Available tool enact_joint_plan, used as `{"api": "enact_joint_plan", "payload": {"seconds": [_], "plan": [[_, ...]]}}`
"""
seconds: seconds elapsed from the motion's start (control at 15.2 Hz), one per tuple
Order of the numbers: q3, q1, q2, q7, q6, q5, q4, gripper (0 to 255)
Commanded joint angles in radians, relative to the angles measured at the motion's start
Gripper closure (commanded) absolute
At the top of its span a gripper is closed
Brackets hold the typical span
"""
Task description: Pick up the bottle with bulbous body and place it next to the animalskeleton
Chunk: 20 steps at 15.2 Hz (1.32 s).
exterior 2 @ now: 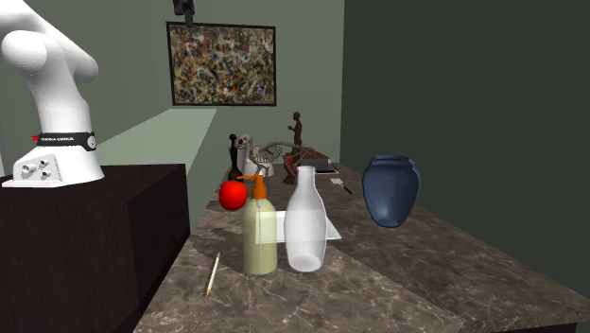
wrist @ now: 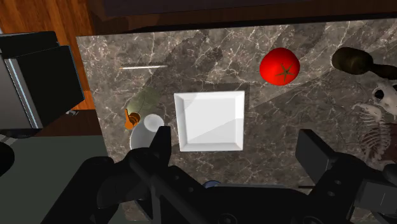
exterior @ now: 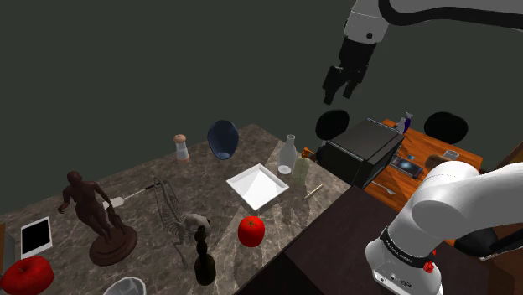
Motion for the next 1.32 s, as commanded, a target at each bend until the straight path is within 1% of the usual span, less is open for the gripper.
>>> {"api": "enact_joint_plan", "payload": {"seconds": [0.0,0.33,0.66,0.99,1.25], "plan": [[0.0,0.0,0.0,0.0,0.0,0.0,0.0,0],[-0.045,-0.021,0.064,-0.052,0.169,-0.029,-0.091,0],[-0.092,-0.042,0.164,-0.102,0.34,-0.053,-0.148,0],[-0.138,-0.061,0.298,-0.152,0.51,-0.067,-0.168,0],[-0.175,-0.072,0.426,-0.197,0.638,-0.067,-0.157,0]]}}
